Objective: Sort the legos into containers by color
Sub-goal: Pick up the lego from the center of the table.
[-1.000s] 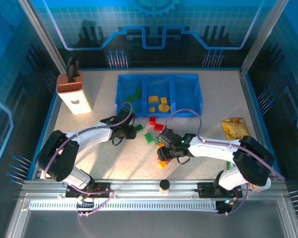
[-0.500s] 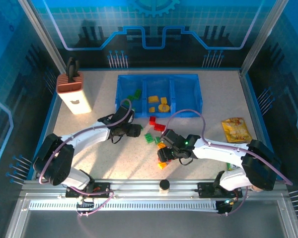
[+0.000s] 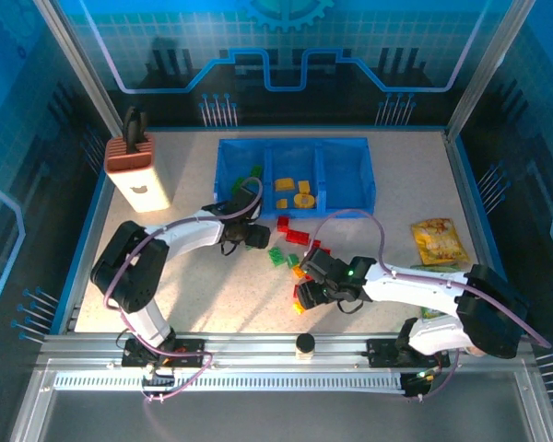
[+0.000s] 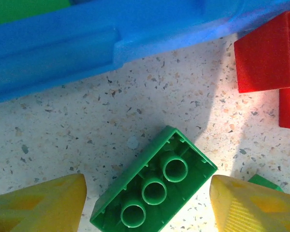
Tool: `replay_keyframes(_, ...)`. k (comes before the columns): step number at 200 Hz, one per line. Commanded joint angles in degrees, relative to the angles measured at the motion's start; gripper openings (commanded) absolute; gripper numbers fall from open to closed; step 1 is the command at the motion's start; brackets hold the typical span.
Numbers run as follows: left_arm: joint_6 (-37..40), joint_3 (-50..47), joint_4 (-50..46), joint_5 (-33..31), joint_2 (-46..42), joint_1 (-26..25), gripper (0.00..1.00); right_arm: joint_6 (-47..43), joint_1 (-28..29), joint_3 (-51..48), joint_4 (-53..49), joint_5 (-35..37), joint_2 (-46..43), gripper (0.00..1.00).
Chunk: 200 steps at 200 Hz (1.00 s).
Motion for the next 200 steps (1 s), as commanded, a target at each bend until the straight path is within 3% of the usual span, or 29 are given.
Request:
replay_keyframes(1, 2.0, 2.7, -2.7, 1.1, 2.3, 0.2, 0.68, 1.1, 0.8, -0.8, -0.9, 1.7, -1.1, 0.76)
replay_keyframes(71, 1.2, 1.3, -4.3, -1.8, 4.2, -1.7, 0.58, 2.1, 0.6, -0.4, -1.3, 3.0, -0.2, 0.75)
replay_keyframes(122, 0.5, 0.4, -4.9, -3.2, 1.9, -1.6, 0.35, 2.6, 0.3, -0.2, -1.5, 3.6, -0.8, 0.75)
replay_keyframes(141, -1.1, -0.2, -4.7, -4.0, -1.4, -1.5, 0.31, 2.9, 0.3, -0.2, -2.1, 4.2, -1.4, 0.74)
replay_keyframes(200, -4.2, 4.4, -5.1, -2.7, -12.7, 5.8, 0.29, 3.7, -0.8, -1.1, -2.2, 4.8, -4.2, 0.72)
